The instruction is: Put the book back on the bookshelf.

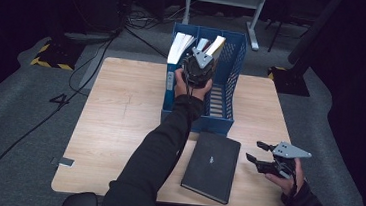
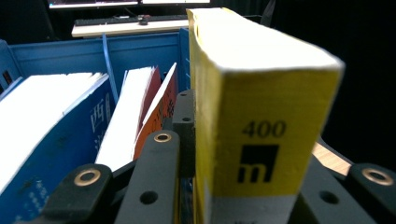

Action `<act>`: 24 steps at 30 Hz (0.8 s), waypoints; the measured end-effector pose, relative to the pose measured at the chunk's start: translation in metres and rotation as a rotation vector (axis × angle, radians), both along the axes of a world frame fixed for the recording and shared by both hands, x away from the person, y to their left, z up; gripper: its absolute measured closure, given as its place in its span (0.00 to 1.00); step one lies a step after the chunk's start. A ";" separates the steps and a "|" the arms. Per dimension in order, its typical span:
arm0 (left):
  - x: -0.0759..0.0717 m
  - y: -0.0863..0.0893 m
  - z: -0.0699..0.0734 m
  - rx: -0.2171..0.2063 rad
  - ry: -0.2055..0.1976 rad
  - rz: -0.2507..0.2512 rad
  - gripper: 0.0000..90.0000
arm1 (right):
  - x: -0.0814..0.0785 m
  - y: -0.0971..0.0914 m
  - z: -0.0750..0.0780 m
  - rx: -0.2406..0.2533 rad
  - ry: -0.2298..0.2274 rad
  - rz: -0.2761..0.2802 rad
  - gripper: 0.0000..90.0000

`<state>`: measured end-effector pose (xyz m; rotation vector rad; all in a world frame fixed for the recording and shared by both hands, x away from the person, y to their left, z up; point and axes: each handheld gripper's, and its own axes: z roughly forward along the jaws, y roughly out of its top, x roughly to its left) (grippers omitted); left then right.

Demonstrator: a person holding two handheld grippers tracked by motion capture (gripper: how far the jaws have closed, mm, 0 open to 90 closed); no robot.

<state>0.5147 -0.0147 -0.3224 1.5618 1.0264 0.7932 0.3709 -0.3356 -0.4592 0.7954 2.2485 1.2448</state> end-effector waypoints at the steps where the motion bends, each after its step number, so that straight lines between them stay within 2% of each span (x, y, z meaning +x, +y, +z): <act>1: 0.002 0.000 -0.001 -0.004 0.005 0.007 0.84 | 0.000 0.000 0.000 0.000 0.000 0.001 0.39; 5: 0.008 -0.005 -0.008 -0.022 0.018 0.038 0.84 | 0.000 0.000 0.000 -0.002 -0.002 0.003 0.39; 11: 0.006 -0.023 -0.010 0.000 -0.013 0.080 0.83 | 0.000 0.001 -0.001 -0.002 0.004 0.006 0.39; 15: 0.006 -0.027 -0.012 0.005 -0.019 0.096 0.83 | 0.000 0.001 0.000 -0.004 0.002 0.009 0.39; 18: 0.008 -0.027 -0.015 -0.001 -0.005 0.109 0.83 | 0.000 0.001 -0.001 -0.007 0.001 0.011 0.39; 20: 0.009 -0.030 -0.022 -0.009 0.015 0.129 0.83 | 0.000 0.002 -0.001 -0.015 0.002 0.013 0.39; 24: 0.008 -0.035 -0.029 -0.007 0.011 0.135 0.83 | -0.001 0.003 -0.001 -0.019 0.002 0.018 0.39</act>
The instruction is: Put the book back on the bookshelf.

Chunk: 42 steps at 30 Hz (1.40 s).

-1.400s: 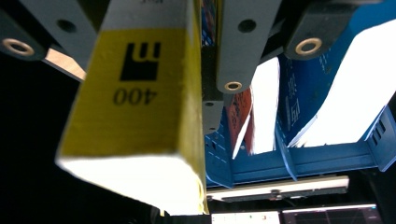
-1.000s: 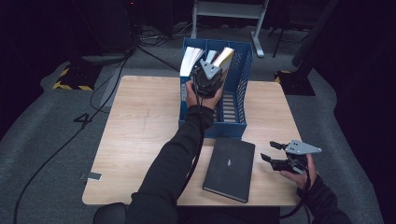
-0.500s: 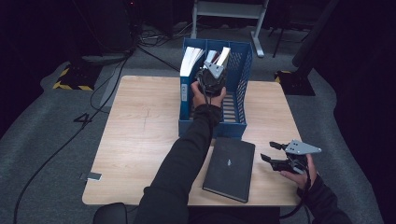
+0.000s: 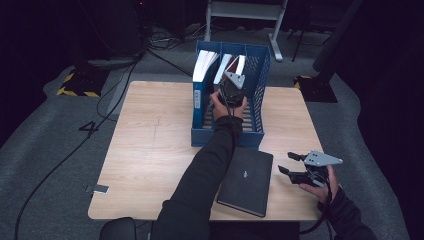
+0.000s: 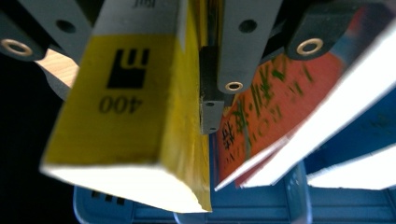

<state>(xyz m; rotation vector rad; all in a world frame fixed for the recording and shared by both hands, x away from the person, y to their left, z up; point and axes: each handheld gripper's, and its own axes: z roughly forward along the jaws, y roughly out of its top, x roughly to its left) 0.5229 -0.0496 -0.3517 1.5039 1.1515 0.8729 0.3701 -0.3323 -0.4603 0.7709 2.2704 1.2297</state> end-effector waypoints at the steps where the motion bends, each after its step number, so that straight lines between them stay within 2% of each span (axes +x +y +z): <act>1: 0.000 0.000 -0.002 -0.011 0.003 0.002 0.83 | 0.000 0.000 0.000 -0.002 -0.001 0.001 0.39; 7: 0.004 0.001 -0.015 -0.027 0.039 -0.005 0.82 | 0.000 0.000 -0.001 -0.003 -0.001 0.005 0.39; 10: 0.002 0.001 -0.020 -0.026 0.048 -0.025 0.80 | 0.000 0.000 -0.001 -0.002 0.000 0.007 0.39; 12: 0.001 0.001 -0.021 -0.030 0.039 -0.031 0.80 | 0.000 0.000 -0.001 -0.002 0.001 0.006 0.39; 15: -0.003 0.001 -0.019 -0.012 0.035 -0.046 0.79 | 0.000 0.001 -0.001 -0.005 0.002 0.006 0.39; 20: -0.006 0.006 -0.018 -0.010 0.042 -0.068 0.78 | 0.000 0.001 -0.001 -0.011 0.003 0.004 0.39; 28: -0.016 0.021 -0.019 0.002 0.046 -0.141 0.75 | 0.000 0.001 -0.002 -0.016 0.007 0.000 0.39; 30: -0.018 0.023 -0.018 0.020 0.049 -0.158 0.75 | 0.000 0.001 -0.002 -0.019 0.008 0.000 0.39; 33: -0.021 0.029 -0.019 0.015 0.063 -0.189 0.71 | 0.001 0.001 -0.002 -0.022 0.008 -0.003 0.39; 36: -0.026 0.034 -0.022 0.050 0.080 -0.234 0.63 | 0.001 0.001 -0.002 -0.021 0.007 -0.005 0.39; 38: -0.031 0.038 -0.025 0.094 0.071 -0.274 0.59 | 0.000 0.000 -0.002 -0.021 0.010 -0.003 0.39; 39: -0.031 0.038 -0.025 0.094 0.071 -0.274 0.57 | 0.001 0.000 -0.002 -0.022 0.012 -0.005 0.39; 42: -0.039 0.045 -0.035 0.169 0.076 -0.343 0.55 | 0.000 0.000 -0.002 -0.022 0.012 -0.004 0.39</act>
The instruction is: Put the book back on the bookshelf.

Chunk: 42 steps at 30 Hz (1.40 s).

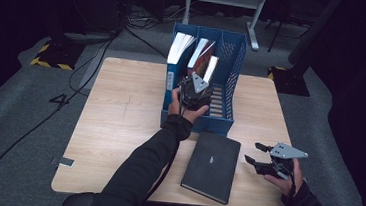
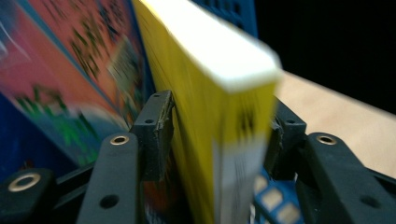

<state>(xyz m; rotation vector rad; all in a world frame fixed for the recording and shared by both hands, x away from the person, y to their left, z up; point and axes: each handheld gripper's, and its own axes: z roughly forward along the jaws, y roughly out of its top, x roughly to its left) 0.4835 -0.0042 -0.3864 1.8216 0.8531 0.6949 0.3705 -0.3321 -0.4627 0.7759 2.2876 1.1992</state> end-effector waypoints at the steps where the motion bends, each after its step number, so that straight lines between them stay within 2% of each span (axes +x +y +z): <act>1: -0.003 0.003 -0.005 0.032 0.001 -0.012 0.54 | 0.000 0.000 0.000 0.000 -0.001 -0.001 0.39; 2: -0.004 0.005 -0.007 0.050 0.000 -0.018 0.54 | 0.000 0.000 0.000 -0.002 -0.001 0.000 0.39; 4: -0.004 0.009 -0.017 0.097 0.030 -0.051 0.57 | 0.000 0.001 -0.001 -0.005 0.002 0.000 0.39; 6: -0.003 0.012 -0.023 0.105 0.053 -0.058 0.59 | 0.000 0.002 -0.001 -0.012 0.005 0.002 0.39; 7: -0.003 0.013 -0.024 0.106 0.047 -0.063 0.66 | 0.000 0.003 -0.002 -0.016 0.004 0.002 0.39; 9: -0.001 0.014 -0.026 0.098 0.053 -0.085 0.66 | 0.000 0.004 -0.002 -0.022 0.003 0.006 0.39; 12: 0.001 0.014 -0.026 0.094 0.058 -0.088 0.68 | 0.000 0.004 -0.002 -0.028 0.005 0.011 0.40; 18: 0.011 0.005 -0.023 0.109 0.081 -0.049 0.70 | 0.000 0.004 -0.003 -0.034 0.005 0.011 0.40; 22: 0.019 -0.005 -0.021 0.143 0.087 -0.023 0.70 | 0.000 0.004 -0.003 -0.034 0.005 0.010 0.40; 25: 0.026 -0.010 -0.020 0.140 0.098 -0.007 0.70 | 0.001 0.003 -0.003 -0.038 0.006 0.010 0.40; 32: 0.037 -0.021 -0.018 0.180 0.098 0.027 0.69 | 0.000 0.003 -0.002 -0.035 -0.003 0.004 0.39; 38: 0.045 -0.030 -0.019 0.212 0.082 0.075 0.69 | 0.001 0.002 -0.003 -0.035 -0.002 0.002 0.39; 42: 0.046 -0.034 -0.019 0.226 0.082 0.075 0.68 | 0.001 0.002 -0.003 -0.036 -0.004 0.001 0.39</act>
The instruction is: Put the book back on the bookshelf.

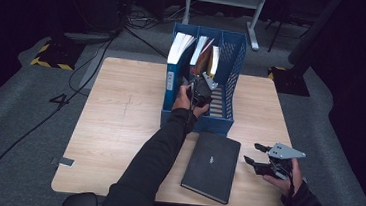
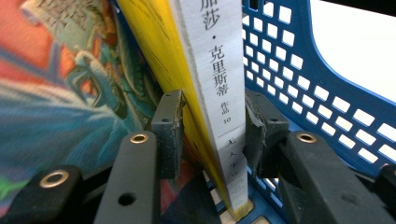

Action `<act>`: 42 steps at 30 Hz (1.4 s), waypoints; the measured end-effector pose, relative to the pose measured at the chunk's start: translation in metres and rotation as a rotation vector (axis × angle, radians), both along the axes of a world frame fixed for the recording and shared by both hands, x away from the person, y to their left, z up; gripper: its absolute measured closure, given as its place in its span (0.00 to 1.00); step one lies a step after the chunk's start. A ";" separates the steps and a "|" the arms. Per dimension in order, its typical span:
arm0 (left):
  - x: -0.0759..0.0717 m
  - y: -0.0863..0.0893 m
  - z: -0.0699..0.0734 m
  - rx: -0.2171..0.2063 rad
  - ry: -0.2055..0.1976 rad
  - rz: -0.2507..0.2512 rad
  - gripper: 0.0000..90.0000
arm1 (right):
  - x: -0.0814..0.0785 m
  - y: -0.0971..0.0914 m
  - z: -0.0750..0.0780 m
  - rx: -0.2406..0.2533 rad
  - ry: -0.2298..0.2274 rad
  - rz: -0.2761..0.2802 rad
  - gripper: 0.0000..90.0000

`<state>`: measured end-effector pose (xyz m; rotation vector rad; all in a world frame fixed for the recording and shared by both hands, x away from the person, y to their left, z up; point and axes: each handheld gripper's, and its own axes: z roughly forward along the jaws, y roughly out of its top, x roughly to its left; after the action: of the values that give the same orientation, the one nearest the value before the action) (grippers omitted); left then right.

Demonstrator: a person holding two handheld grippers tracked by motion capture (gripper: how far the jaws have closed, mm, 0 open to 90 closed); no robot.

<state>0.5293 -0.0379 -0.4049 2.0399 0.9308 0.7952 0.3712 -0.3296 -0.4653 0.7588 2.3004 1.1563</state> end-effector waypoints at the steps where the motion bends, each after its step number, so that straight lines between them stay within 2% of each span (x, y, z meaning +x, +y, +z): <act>1: 0.000 -0.001 0.000 0.000 -0.003 0.001 0.68 | 0.000 0.000 0.000 -0.001 0.000 0.000 0.39; 4: -0.001 0.000 -0.001 -0.006 -0.004 0.007 0.67 | 0.000 0.000 0.000 -0.001 0.004 0.001 0.39; 8: -0.003 0.005 -0.002 -0.014 -0.004 -0.015 0.66 | 0.001 -0.001 -0.001 -0.002 0.008 -0.002 0.39; 11: -0.006 0.009 -0.004 0.010 -0.003 -0.034 0.64 | 0.001 0.000 -0.001 -0.005 0.010 -0.003 0.39; 14: -0.011 0.013 -0.003 -0.007 -0.007 -0.046 0.61 | 0.001 0.000 -0.001 -0.004 0.012 -0.005 0.39; 17: -0.016 0.017 -0.001 -0.005 -0.011 -0.069 0.60 | 0.001 0.000 -0.001 -0.005 0.013 -0.004 0.39; 23: -0.036 0.025 0.002 0.007 -0.015 -0.146 0.57 | 0.001 0.002 -0.002 -0.011 0.019 -0.004 0.38; 25: -0.042 0.028 0.001 0.026 -0.017 -0.167 0.56 | 0.001 0.002 -0.002 -0.007 0.021 -0.006 0.38; 31: -0.065 0.046 -0.005 0.045 0.004 -0.227 0.54 | -0.001 0.004 -0.004 -0.008 0.033 -0.003 0.38; 34: -0.075 0.057 -0.010 0.091 0.001 -0.236 0.52 | -0.002 0.005 -0.004 -0.003 0.041 -0.008 0.38; 38: -0.087 0.079 -0.021 0.095 0.060 -0.277 0.50 | -0.004 0.006 -0.002 0.003 0.049 -0.004 0.38; 40: -0.093 0.087 -0.025 0.109 0.031 -0.262 0.43 | -0.004 0.007 -0.003 0.010 0.061 -0.003 0.38; 41: -0.095 0.091 -0.025 0.105 0.032 -0.270 0.44 | -0.004 0.007 -0.003 0.015 0.067 -0.002 0.38; 42: -0.098 0.095 -0.025 0.090 0.064 -0.279 0.45 | -0.004 0.007 -0.002 0.018 0.072 -0.003 0.38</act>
<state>0.4315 0.0574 -0.4302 2.2228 0.6342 0.6329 0.3667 -0.3226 -0.4677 0.8229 2.3492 1.1678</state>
